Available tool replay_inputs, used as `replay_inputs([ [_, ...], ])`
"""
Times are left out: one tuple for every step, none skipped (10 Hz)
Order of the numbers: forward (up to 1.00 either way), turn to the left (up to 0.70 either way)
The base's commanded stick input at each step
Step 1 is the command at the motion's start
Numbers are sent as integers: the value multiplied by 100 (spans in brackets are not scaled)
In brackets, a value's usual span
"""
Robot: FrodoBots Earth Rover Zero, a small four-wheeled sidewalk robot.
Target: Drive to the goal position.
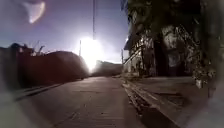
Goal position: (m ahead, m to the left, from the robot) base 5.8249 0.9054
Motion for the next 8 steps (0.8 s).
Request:
replay_inputs([
  [100, 0],
  [100, 0],
  [100, 0],
  [100, 0],
  [100, 0],
  [100, 0],
  [100, 1],
  [100, 2],
])
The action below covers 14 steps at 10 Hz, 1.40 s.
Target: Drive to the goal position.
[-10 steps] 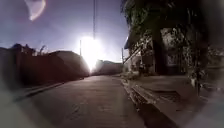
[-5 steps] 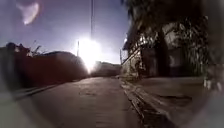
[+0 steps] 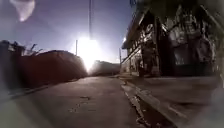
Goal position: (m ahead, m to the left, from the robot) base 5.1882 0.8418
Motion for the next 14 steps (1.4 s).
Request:
replay_inputs([
  [100, 11],
  [100, 11],
  [100, 11],
  [100, 11],
  [100, 4],
  [100, 0],
  [100, 0],
  [100, 0],
  [100, 0],
  [100, 0],
  [100, 0],
  [100, 0],
  [100, 0],
  [100, 0],
])
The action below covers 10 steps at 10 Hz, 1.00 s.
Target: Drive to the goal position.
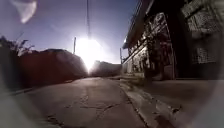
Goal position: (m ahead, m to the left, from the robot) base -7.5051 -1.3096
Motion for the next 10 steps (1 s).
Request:
replay_inputs([
  [100, 0],
  [100, 0],
  [100, 0],
  [100, 0],
  [100, 0],
  [100, 1],
  [100, 4],
  [100, 5],
  [100, 5],
  [100, 8],
])
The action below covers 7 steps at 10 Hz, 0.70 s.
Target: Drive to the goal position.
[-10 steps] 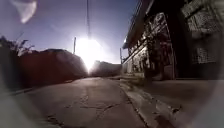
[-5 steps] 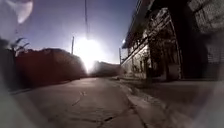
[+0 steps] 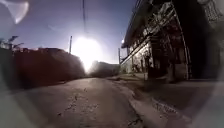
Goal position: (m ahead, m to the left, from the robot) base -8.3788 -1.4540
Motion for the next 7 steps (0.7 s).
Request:
replay_inputs([
  [100, 9],
  [100, 10],
  [100, 10],
  [100, 10],
  [100, 7],
  [100, 3],
  [100, 0],
])
